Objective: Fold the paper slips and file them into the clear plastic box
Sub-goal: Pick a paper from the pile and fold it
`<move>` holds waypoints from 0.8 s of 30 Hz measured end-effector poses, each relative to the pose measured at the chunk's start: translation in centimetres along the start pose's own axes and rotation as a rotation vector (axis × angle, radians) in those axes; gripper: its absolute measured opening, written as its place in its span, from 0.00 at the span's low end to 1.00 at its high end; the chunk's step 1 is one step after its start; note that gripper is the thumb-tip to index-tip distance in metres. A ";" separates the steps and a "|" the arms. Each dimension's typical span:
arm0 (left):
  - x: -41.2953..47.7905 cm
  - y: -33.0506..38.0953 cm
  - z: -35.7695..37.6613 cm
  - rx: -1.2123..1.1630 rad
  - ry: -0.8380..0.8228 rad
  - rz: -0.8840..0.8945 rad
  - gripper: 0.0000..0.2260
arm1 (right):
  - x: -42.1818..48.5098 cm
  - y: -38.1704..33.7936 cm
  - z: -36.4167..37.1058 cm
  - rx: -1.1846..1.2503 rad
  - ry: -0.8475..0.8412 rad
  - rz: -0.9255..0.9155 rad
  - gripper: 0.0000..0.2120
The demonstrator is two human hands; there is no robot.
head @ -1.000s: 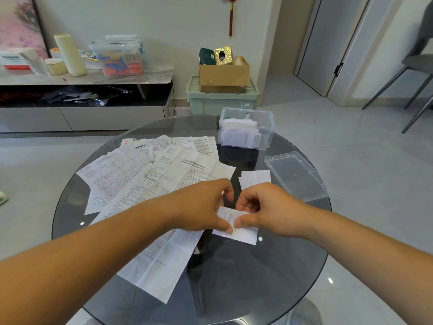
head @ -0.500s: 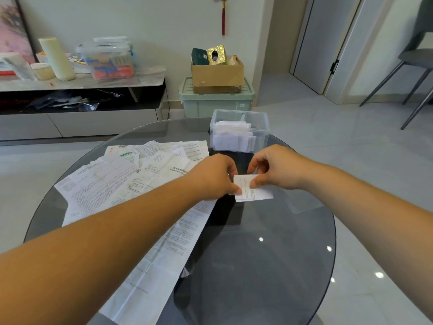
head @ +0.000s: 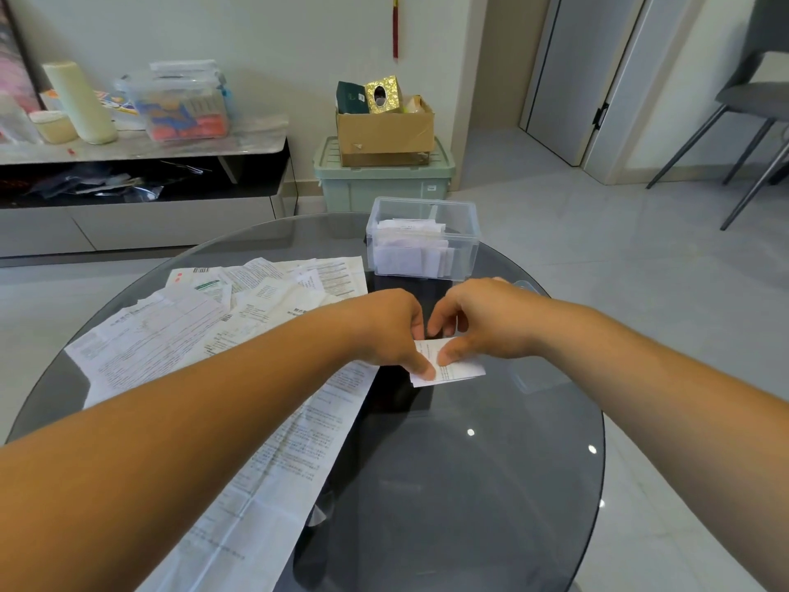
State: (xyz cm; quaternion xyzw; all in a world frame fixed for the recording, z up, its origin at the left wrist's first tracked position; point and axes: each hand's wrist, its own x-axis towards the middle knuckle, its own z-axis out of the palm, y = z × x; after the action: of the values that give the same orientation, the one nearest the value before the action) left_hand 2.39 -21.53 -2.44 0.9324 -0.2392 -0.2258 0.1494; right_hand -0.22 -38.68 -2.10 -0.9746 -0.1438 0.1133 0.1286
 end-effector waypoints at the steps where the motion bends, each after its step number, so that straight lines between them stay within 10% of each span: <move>1: 0.0 0.1 -0.1 0.016 -0.014 -0.008 0.16 | 0.0 -0.1 0.0 0.001 -0.012 0.004 0.15; 15: -0.9 0.2 0.1 -0.016 0.035 0.088 0.16 | -0.6 -0.8 -0.2 0.140 -0.111 -0.005 0.08; 24: 0.0 -1.2 -3.7 -0.233 0.306 0.243 0.13 | 0.3 0.3 -3.8 0.473 0.103 0.016 0.03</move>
State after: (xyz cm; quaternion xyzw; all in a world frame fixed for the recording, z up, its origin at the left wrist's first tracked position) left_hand 4.66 -19.96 0.23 0.8966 -0.2969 -0.0883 0.3166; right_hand 1.17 -39.70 1.36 -0.9229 -0.0986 0.0950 0.3598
